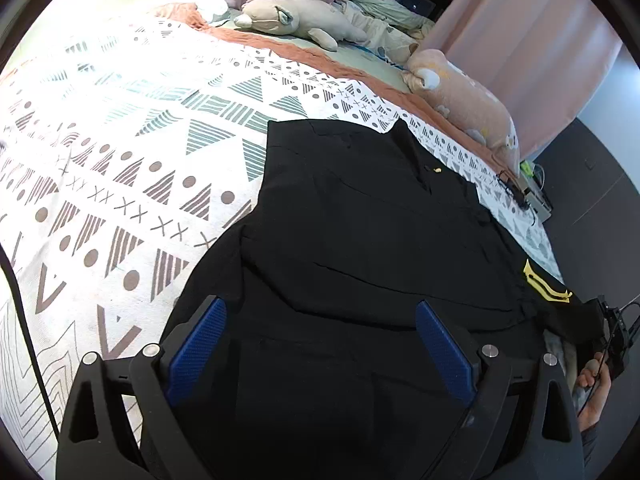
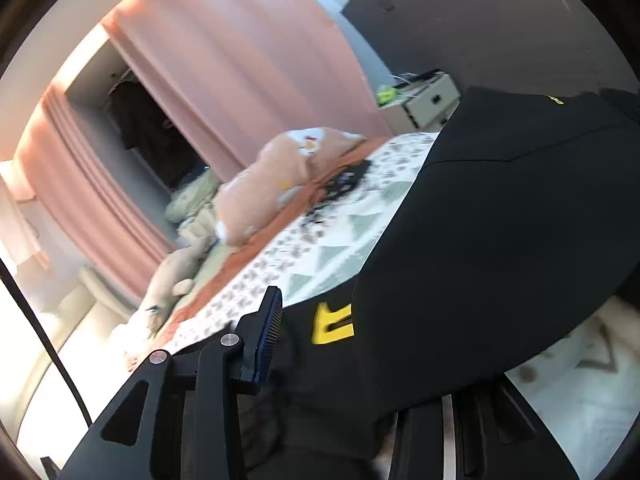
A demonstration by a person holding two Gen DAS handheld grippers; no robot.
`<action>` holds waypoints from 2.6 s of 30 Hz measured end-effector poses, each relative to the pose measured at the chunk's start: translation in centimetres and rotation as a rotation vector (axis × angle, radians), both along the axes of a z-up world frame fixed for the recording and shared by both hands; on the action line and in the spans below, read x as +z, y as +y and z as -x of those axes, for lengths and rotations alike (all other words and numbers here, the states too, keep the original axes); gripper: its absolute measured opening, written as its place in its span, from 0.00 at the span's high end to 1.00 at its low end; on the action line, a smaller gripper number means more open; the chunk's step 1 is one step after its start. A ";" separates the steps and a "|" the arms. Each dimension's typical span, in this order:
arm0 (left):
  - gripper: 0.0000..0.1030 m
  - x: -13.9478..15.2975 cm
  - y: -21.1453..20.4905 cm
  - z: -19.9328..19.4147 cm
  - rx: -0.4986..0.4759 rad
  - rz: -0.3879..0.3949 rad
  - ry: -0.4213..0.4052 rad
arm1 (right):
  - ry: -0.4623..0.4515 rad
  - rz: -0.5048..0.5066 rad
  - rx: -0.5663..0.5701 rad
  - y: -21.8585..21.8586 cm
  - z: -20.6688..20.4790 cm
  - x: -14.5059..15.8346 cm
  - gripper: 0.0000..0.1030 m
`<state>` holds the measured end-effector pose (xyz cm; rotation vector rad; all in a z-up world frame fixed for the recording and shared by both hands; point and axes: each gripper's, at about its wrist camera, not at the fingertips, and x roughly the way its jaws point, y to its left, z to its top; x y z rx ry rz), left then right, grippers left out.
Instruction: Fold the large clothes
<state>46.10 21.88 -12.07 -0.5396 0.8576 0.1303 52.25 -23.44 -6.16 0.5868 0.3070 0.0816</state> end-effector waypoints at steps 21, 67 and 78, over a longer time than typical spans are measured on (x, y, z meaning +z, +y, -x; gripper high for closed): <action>0.05 1.1 3.3 2.0 0.038 0.145 -0.062 | 0.042 0.008 0.318 14.0 -3.2 -0.2 0.66; 0.05 1.1 2.8 2.4 0.047 0.165 -0.067 | 0.382 -0.211 -0.061 -1.4 0.8 -4.0 0.51; 0.05 1.1 3.9 2.6 0.066 0.192 -0.082 | 0.280 -0.119 0.084 3.9 0.0 -4.6 0.86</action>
